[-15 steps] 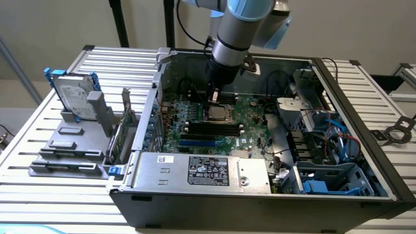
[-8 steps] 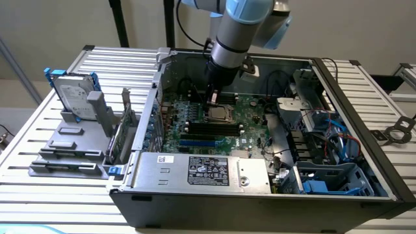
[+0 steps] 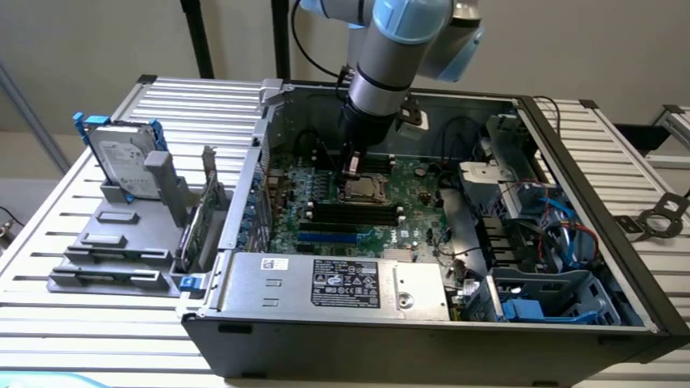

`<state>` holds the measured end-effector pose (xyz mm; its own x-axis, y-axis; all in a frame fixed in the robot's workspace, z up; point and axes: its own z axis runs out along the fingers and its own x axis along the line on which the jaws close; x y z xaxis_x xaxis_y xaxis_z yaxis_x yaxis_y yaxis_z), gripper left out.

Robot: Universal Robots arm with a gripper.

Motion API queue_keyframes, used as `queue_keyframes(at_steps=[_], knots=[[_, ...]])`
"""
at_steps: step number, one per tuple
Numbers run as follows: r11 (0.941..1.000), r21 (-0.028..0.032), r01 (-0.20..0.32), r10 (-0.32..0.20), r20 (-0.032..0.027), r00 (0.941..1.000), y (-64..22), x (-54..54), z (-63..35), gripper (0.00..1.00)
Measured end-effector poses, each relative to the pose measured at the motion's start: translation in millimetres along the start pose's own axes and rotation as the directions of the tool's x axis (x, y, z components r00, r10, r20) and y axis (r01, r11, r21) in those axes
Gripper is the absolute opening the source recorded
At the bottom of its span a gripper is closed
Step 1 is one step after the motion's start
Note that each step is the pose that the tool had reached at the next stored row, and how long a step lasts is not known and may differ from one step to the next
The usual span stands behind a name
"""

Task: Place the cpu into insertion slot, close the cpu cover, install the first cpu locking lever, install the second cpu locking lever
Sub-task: 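Close the cpu cover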

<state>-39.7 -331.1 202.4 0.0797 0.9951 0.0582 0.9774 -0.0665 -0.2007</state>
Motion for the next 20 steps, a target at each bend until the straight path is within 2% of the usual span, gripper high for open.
queue_keyframes(at_steps=[11,15,20], knots=[[1.0,0.0003,-0.002,0.002,-0.0008,1.0,-0.1,-0.1,0.5,0.11],[1.0,0.0052,-0.003,0.003,-0.0007,1.0,-1.8,-1.3,-8.2,0.11],[1.0,0.0071,-0.003,0.003,-0.0006,1.0,-7.3,-6.8,-15.3,0.11]])
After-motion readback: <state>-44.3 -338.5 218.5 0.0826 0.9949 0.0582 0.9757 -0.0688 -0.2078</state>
